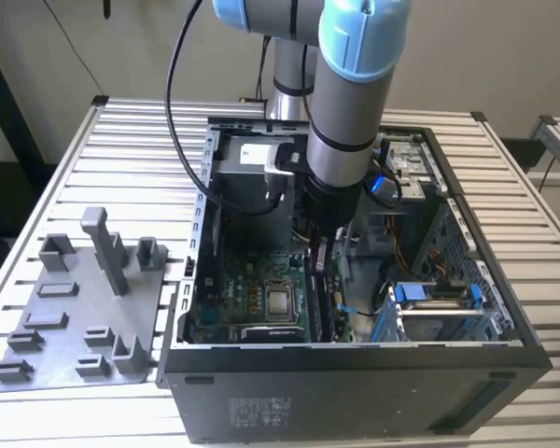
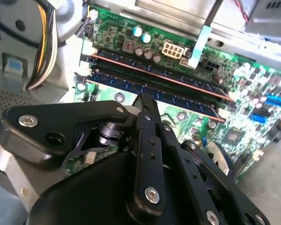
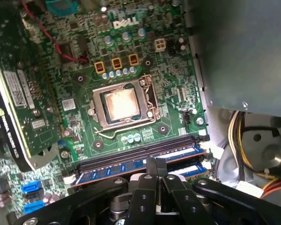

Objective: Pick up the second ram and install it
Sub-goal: 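Press down the second ram until it locks into place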

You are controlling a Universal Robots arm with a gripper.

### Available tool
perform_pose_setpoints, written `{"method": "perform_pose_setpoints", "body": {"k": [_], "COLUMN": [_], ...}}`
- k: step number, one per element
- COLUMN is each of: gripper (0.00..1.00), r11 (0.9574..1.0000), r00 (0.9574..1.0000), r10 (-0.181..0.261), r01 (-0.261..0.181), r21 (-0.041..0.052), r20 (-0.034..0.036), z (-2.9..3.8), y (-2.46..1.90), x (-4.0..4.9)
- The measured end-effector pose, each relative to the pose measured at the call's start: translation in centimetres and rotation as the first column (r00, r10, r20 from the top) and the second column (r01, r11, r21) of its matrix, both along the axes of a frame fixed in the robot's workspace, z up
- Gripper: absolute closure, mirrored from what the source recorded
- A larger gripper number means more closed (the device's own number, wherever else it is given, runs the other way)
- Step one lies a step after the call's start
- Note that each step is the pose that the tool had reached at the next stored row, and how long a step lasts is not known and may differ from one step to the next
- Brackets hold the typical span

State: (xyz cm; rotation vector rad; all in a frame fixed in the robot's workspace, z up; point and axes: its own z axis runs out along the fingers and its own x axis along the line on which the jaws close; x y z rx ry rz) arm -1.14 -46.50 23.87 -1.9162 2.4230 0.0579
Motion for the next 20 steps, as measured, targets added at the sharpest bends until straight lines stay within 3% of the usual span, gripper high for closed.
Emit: {"method": "perform_pose_setpoints", "body": {"k": [4,10,15,20], "gripper": [0.89,0.89,0.89,0.89], "r11": [0.9977,0.9914,0.9892,0.9892], "r00": [0.9977,0.9914,0.9892,0.9892], "r10": [0.068,0.131,0.146,0.146], "r01": [-0.068,-0.131,-0.146,-0.146], "r21": [-0.0002,0.0027,0.0035,0.0039], "r20": [0.0008,0.0013,0.0013,0.0014], "z": [-0.09,-0.16,-0.18,-1.06], "y": [0.00,0.00,0.00,0.00], "x": [0.00,0.14,0.38,0.39]}}
